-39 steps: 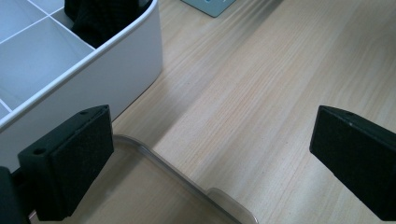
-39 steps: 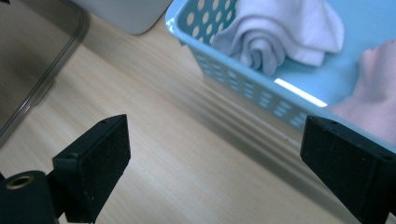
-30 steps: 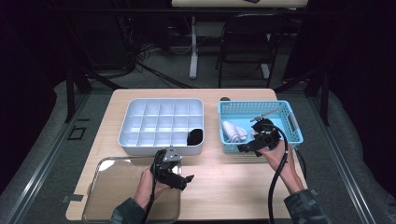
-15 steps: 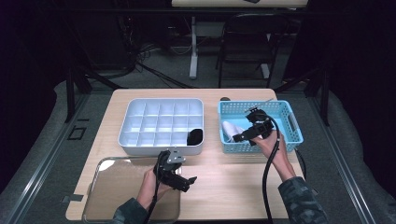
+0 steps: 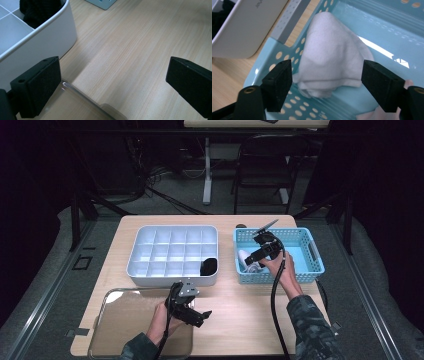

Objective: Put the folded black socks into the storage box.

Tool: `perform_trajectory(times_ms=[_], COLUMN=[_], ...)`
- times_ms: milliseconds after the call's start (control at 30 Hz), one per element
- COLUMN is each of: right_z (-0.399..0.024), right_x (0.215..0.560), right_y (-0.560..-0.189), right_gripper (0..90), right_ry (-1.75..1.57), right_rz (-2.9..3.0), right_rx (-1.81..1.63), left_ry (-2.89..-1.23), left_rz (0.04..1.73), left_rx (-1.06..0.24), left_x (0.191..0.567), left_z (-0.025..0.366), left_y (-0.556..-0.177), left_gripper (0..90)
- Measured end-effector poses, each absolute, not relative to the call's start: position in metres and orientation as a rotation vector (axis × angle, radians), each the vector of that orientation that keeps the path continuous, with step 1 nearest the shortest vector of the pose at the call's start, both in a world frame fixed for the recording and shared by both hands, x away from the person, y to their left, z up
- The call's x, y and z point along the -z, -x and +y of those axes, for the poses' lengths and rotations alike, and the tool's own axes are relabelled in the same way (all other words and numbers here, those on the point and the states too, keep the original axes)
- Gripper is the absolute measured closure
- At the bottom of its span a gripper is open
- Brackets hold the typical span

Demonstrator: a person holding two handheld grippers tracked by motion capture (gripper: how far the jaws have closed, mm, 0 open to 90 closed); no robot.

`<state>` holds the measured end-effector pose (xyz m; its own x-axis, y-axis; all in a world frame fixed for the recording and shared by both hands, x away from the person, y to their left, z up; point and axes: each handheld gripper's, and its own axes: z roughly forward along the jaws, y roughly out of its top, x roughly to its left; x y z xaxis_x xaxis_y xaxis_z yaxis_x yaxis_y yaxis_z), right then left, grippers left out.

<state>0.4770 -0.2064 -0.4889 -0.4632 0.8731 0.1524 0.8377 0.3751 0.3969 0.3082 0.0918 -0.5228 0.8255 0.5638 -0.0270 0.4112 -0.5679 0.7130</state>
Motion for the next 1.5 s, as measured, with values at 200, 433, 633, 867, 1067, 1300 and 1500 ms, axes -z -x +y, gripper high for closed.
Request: perform_trajectory(times_ms=[200, 433, 633, 867, 1067, 1300, 1500], right_z=[-0.196, -0.195, -0.198, -0.203, -0.210, -0.213, -0.216], right_x=[0.495, 0.505, 0.512, 0.505, 0.490, 0.464, 0.445], right_y=[-0.488, -0.493, -0.493, -0.491, -0.488, -0.488, -0.487], right_gripper=[31.9, 37.9, 58.4, 68.5, 68.9, 69.3, 69.4], right_ry=[-1.579, -1.630, -1.693, -1.689, -1.690, -1.649, -1.627], right_rz=[2.566, 2.593, 2.574, 2.569, 2.514, 2.503, 2.495], right_rx=[-0.582, -0.519, -0.540, -0.557, -0.645, -0.658, -0.688], left_ry=[-2.246, -2.261, -2.258, -2.259, -2.265, -2.258, -2.261], left_rz=[0.714, 0.714, 0.720, 0.720, 0.719, 0.724, 0.714], left_rx=[-0.260, -0.256, -0.257, -0.255, -0.250, -0.246, -0.250], left_x=[0.523, 0.524, 0.525, 0.526, 0.527, 0.529, 0.528], left_z=[0.093, 0.092, 0.093, 0.094, 0.092, 0.090, 0.088], left_y=[-0.308, -0.308, -0.308, -0.309, -0.310, -0.310, -0.308], left_gripper=[0.2, 0.2, 0.2, 0.2, 0.2, 0.2, 0.2])
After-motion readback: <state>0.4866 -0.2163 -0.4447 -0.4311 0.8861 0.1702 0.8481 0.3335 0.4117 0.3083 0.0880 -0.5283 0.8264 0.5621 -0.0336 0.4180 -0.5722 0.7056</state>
